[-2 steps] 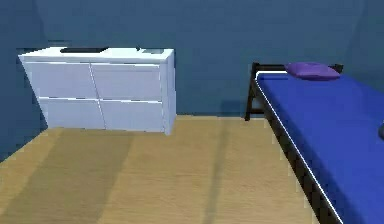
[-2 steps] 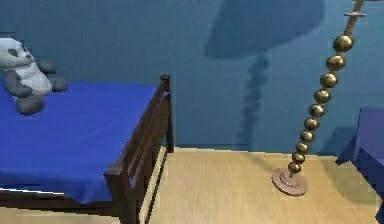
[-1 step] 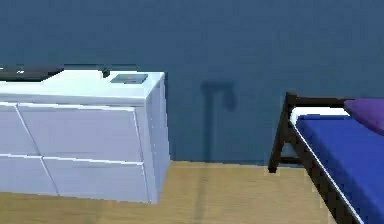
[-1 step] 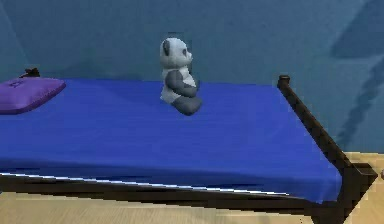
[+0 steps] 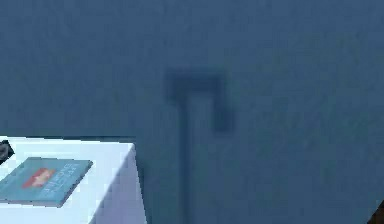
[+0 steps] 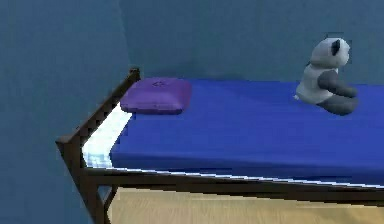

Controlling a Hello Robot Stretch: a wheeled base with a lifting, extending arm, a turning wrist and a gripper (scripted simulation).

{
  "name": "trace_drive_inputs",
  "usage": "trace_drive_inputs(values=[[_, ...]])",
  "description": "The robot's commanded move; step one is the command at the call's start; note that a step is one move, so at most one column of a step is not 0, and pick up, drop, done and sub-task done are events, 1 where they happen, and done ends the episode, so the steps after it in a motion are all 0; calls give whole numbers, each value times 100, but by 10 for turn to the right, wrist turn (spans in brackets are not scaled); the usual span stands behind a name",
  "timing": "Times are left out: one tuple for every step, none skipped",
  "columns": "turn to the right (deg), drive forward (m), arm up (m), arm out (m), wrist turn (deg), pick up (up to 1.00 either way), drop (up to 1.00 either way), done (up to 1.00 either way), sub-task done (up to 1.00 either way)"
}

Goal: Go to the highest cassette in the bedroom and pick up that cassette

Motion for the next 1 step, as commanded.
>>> trace_drive_inputs(values=[[-450,0,0,0,0,0,0,0,0]])
